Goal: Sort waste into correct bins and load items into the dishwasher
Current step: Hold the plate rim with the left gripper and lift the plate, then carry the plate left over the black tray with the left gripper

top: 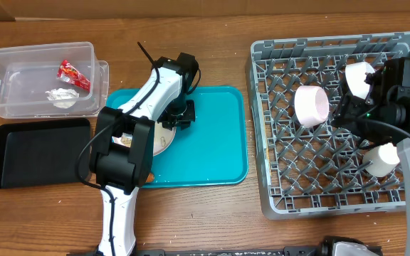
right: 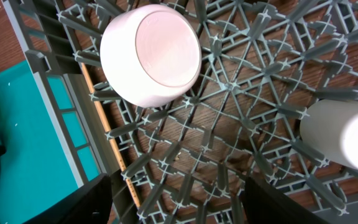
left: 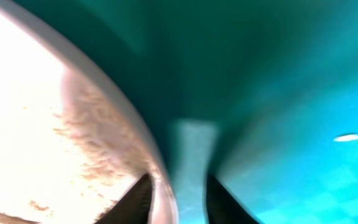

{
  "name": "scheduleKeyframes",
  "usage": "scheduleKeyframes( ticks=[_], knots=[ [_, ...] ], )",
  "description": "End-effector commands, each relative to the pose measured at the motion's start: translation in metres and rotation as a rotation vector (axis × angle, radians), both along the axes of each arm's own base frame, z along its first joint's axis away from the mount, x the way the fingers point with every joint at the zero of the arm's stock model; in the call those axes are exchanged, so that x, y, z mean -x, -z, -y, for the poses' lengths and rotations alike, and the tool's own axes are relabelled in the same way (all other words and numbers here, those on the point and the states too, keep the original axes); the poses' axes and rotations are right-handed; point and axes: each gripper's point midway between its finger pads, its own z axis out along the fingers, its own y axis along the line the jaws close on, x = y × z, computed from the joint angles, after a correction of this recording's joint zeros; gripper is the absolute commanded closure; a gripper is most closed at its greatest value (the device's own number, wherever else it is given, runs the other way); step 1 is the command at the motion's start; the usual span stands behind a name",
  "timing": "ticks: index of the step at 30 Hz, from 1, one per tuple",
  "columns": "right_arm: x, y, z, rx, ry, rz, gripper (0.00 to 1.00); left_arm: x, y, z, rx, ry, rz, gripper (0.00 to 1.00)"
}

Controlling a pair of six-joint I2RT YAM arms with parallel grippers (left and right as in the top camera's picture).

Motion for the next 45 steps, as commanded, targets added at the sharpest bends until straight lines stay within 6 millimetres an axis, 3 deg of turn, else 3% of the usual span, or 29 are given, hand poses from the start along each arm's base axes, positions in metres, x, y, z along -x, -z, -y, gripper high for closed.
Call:
scheduleKeyframes(
  ticks=[1,4,10,15,21,32,45],
  knots=[
    [0.0,0.0,-0.001,-0.01,0.002,0.004,0.3,0.019,0.035,-0.011,-0.055,0.016,-0.089,0.83],
    [0.0,0.0,-0.001,-0.01,0.001,0.002,0.3,0.017,0.034,-0.015,-0.079,0.021,-0.081,0.96],
    [0.001,0.0,-0.001,-0.01,0.002,0.0,0.3,0.016,0.026,-0.029,-0.163,0.037,-0.08,0.96],
    [0.001,0.0,-0.001,-0.01,0.001,0.0,0.3,0.013,-0.002,-0.042,-0.258,-0.004,-0.079,0.96],
    [0.001,0.0,-0.001,-0.01,0.001,0.0,0.3,0.009,-0.026,-0.044,-0.285,-0.03,-0.07,0.96],
    [0.001,0.0,-0.001,-0.01,0.002,0.0,0.3,0.008,-0.046,-0.047,-0.315,-0.074,-0.068,0.96],
    [0.001,0.0,-0.001,-0.009,-0.002,-0.001,0.3,0.017,-0.092,-0.056,-0.36,-0.095,-0.073,0.96]
  ],
)
